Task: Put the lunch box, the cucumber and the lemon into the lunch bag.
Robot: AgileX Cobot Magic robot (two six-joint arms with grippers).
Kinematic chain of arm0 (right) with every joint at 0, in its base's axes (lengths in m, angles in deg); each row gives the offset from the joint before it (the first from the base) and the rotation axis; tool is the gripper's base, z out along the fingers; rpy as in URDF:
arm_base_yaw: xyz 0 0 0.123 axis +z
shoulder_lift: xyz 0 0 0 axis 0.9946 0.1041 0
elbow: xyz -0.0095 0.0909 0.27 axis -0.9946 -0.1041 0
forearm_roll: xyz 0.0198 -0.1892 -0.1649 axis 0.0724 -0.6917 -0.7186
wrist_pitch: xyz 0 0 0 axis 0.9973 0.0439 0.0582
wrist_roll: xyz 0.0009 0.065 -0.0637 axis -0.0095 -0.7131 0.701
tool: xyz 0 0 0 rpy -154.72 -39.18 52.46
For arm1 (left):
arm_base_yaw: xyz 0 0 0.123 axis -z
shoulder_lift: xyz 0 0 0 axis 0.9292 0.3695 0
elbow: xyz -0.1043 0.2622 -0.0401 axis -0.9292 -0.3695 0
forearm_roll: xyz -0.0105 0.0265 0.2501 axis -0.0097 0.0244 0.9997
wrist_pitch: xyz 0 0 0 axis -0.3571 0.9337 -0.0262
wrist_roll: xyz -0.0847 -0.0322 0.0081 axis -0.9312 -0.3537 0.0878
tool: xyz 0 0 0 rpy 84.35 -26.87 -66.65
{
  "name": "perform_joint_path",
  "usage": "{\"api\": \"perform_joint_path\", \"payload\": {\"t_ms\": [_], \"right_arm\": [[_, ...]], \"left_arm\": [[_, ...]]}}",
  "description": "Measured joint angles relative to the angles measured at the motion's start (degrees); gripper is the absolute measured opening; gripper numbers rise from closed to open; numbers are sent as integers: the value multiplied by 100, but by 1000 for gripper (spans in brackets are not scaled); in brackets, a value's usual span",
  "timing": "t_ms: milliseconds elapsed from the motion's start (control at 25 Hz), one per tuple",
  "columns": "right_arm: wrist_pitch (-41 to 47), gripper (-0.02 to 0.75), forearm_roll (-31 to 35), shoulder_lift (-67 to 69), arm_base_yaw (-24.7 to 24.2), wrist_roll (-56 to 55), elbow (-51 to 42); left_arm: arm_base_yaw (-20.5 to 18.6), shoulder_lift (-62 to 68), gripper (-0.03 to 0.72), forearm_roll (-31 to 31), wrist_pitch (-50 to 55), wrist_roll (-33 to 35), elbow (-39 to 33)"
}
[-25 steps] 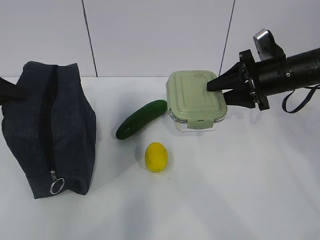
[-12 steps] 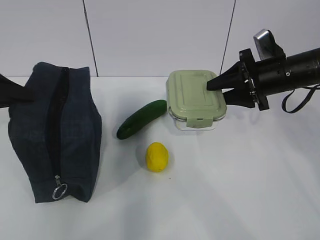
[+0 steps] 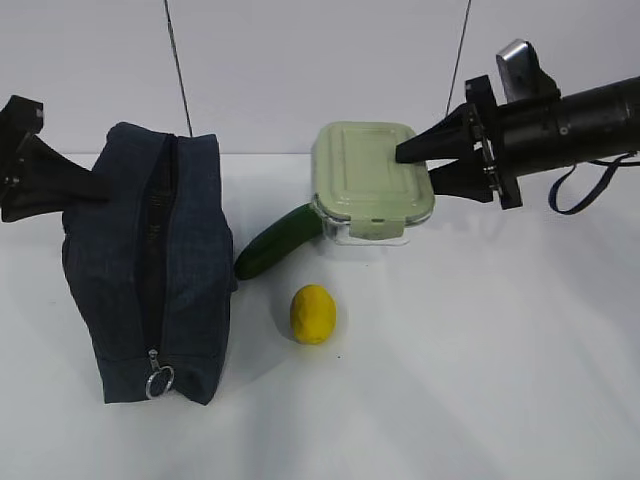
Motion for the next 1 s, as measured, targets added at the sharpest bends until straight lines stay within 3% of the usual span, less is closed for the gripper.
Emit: {"api": "perform_joint_path", "payload": {"t_ms": [240,640,1000], "right_arm": [[0,364,357,-59,584,-26,177],[48,364,477,-59,1087,-724,1184],[133,364,516,-59,1618,-773,1248]], "left_arm": [[0,0,-3,0,-52,0,0],[0,0,-3,0,-73,-2,0],[0,0,-3,21,-73,-2,0]]}}
